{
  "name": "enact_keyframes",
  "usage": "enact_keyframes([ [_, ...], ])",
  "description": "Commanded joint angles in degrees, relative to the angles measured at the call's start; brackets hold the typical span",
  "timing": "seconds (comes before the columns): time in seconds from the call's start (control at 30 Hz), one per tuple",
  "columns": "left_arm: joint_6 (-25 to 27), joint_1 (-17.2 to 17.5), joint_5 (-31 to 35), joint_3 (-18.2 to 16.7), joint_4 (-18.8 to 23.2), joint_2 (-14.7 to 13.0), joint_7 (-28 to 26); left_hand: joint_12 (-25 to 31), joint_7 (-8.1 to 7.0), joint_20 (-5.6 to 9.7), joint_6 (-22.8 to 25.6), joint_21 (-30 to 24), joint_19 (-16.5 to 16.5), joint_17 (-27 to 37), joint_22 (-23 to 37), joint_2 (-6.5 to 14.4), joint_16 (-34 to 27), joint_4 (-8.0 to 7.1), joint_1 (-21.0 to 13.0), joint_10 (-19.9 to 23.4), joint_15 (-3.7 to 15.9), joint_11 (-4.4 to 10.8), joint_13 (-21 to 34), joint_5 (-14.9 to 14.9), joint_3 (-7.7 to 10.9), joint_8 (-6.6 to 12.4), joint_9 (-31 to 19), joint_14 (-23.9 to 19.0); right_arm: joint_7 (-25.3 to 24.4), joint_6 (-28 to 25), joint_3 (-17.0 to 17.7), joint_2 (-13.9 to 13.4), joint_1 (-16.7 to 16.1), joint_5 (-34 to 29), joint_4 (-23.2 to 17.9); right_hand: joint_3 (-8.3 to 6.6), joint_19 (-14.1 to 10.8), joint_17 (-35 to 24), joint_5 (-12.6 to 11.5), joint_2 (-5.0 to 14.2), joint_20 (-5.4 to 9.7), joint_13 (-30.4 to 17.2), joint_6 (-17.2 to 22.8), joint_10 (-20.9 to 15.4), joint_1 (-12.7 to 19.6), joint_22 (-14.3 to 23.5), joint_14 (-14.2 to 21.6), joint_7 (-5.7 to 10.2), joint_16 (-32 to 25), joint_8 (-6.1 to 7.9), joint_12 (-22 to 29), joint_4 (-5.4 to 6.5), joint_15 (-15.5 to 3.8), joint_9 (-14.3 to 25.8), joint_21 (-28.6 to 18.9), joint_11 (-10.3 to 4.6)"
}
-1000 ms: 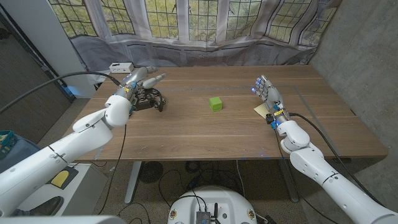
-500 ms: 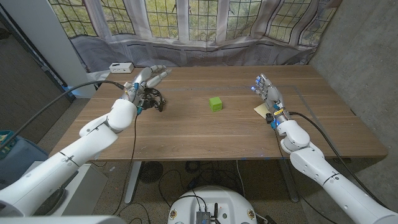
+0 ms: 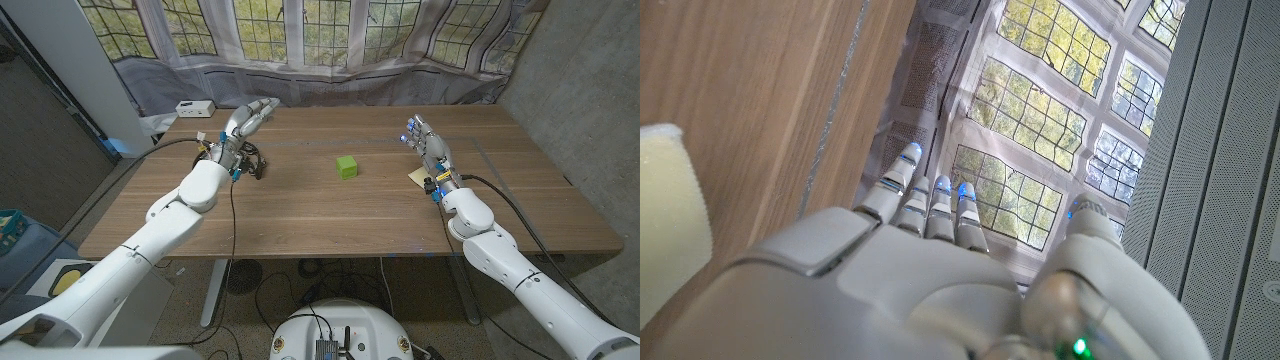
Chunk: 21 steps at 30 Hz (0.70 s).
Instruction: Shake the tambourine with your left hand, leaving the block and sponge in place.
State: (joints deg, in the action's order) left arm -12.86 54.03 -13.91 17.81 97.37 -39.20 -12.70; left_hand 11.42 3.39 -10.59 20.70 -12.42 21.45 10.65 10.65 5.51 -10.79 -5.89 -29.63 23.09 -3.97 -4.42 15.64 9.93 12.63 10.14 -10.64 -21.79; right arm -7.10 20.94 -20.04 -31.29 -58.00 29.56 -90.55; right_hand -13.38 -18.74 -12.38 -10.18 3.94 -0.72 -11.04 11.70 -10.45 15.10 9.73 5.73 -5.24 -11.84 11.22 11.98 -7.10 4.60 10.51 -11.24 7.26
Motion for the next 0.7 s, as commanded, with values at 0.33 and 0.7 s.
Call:
enact_keyframes([
  [0.33,-5.3,-6.7,-19.6,3.2,-14.1,8.6,14.9,-1.0,-0.16,-0.78,-7.2,1.3,-4.0,0.1,0.2,-1.4,0.8,-0.26,3.8,-6.6,-1.47,-1.32,-1.3,0.4,-1.93,-0.38,0.1,6.0,2.3,1.6,-0.9,0.5,3.7,-0.6,4.7,0.05,0.3,-0.1,-0.1,-0.1,0.05,-0.3,-0.9,0.2,-0.3,0.1,-0.1,0.36,0.2,-0.37,-0.3,-0.4,0.0,0.2,0.2,-0.19],
  [0.7,-4.4,-6.4,-20.5,3.6,-14.8,8.6,14.7,-0.9,-0.06,-0.94,-8.9,1.7,-6.0,0.0,0.2,-1.4,0.9,-0.13,4.3,-8.4,-1.61,-1.46,-1.7,0.5,-2.11,-0.22,0.2,7.9,2.7,2.0,-1.3,1.6,4.0,0.3,6.4,0.12,0.5,-0.1,-0.1,-0.13,0.0,-0.3,-1.0,0.3,-0.4,0.1,-0.2,0.4,0.2,-0.38,-0.4,-0.37,0.04,0.2,0.3,-0.18],
])
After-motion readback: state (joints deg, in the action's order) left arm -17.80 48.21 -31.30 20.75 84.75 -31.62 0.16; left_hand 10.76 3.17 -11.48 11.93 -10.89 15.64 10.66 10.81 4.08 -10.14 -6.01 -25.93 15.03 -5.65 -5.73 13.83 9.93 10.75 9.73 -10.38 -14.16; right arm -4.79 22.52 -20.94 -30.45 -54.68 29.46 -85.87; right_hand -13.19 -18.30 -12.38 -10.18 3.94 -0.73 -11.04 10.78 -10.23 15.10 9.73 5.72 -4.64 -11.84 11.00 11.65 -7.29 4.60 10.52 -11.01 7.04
